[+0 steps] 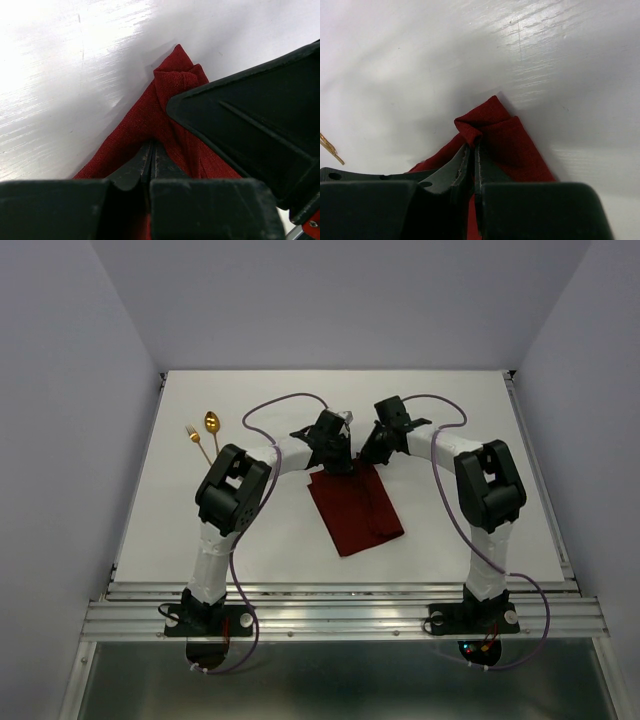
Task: Fold the napkin into a case and place the utensils inside
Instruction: Fold the lower triangle-folded napkin at the center of the board, then smooth out the 2/3-rectangle-folded napkin at the center of the board.
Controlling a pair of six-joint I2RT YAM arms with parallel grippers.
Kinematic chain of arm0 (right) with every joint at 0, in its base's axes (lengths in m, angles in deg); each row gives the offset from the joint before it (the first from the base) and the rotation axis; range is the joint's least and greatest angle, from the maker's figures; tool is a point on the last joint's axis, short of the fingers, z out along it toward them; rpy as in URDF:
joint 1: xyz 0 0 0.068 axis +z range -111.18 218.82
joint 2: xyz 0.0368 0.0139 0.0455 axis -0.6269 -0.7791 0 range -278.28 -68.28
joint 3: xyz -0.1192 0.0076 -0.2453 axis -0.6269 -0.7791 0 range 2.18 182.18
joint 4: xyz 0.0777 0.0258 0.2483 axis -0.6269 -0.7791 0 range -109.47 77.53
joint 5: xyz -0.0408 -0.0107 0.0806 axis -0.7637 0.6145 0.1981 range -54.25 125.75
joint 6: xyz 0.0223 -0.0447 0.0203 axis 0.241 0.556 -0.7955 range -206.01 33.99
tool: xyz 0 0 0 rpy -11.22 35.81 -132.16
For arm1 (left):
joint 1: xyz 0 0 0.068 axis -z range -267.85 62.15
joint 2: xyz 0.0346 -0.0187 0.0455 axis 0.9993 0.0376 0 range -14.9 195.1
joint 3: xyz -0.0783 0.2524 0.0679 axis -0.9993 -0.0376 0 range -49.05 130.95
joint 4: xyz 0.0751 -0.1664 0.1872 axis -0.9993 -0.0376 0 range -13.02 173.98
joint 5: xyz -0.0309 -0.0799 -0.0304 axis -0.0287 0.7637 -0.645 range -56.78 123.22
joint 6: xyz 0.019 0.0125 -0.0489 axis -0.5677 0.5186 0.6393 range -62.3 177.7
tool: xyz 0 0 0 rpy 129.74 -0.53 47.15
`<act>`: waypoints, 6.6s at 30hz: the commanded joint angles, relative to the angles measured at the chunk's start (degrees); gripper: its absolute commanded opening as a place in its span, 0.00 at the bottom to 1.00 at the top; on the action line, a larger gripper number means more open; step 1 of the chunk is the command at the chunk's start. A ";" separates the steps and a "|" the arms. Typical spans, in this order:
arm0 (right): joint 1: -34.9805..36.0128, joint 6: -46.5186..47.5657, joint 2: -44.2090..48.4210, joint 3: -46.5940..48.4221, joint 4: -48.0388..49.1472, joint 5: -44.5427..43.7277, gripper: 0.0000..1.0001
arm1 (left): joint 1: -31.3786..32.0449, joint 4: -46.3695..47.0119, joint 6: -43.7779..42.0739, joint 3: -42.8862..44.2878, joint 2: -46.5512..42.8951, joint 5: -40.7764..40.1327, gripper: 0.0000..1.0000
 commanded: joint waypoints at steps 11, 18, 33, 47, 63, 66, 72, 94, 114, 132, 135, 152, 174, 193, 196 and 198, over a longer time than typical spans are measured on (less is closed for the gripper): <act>0.57 2.92 0.40 -1.03 1.70 0.42 0.01 | 0.12 -5.92 -3.66 2.02 2.31 -2.72 0.00; 0.57 5.04 0.94 -1.03 1.97 2.26 0.01 | 0.03 -6.62 -4.02 3.33 3.10 -2.72 0.00; 0.57 5.74 1.90 -2.96 2.67 2.35 0.01 | -0.33 -7.15 -4.28 4.30 4.51 -2.11 0.00; 0.57 6.27 0.50 -3.75 2.58 0.95 0.04 | -0.59 -7.59 -4.20 1.23 -2.86 -5.01 0.04; 1.10 3.28 -1.09 -1.03 -1.11 -1.52 0.02 | 2.31 1.46 6.26 -9.84 -13.86 -3.34 0.35; 1.10 3.10 -1.17 -0.94 -1.11 -1.17 0.02 | 3.98 3.22 8.54 -10.81 -14.22 -3.16 0.40; 1.10 3.28 -1.35 -0.50 -1.11 -0.72 0.02 | 7.41 10.51 13.02 -13.36 -15.18 -3.78 0.37; 1.10 4.25 0.93 -1.91 -0.93 -0.37 0.04 | 9.25 16.23 13.47 -17.76 -8.50 -3.16 0.26; 1.10 6.88 13.23 -3.65 -3.57 -3.19 0.48 | 9.17 14.30 10.84 -20.92 -9.73 -4.39 0.25; 0.57 12.15 30.99 -26.50 -2.95 -0.02 0.01 | 9.17 13.51 8.82 -20.92 -10.53 -3.95 0.25; 0.57 13.03 31.61 -28.71 -2.52 1.12 0.01 | 9.08 13.33 8.64 -20.75 -10.35 -3.78 0.25; 0.57 14.53 23.97 -34.60 1.87 -0.19 0.01 | 8.64 11.13 6.70 -18.46 -10.00 -3.78 0.25; 0.57 12.16 25.37 -38.74 4.52 0.42 0.01 | 2.84 4.01 9.78 -6.43 -15.90 -6.50 0.42; 0.57 11.89 25.72 -38.73 4.52 1.47 0.01 | 4.25 -3.54 8.64 3.16 -8.94 -17.39 0.82; 0.57 11.98 25.54 -38.47 4.52 1.56 0.01 | 4.42 -3.63 8.99 1.14 -10.43 -20.82 0.83; 0.57 11.98 25.46 -38.38 4.43 1.65 0.01 | 4.42 -3.63 8.64 0.79 -10.09 -21.27 0.82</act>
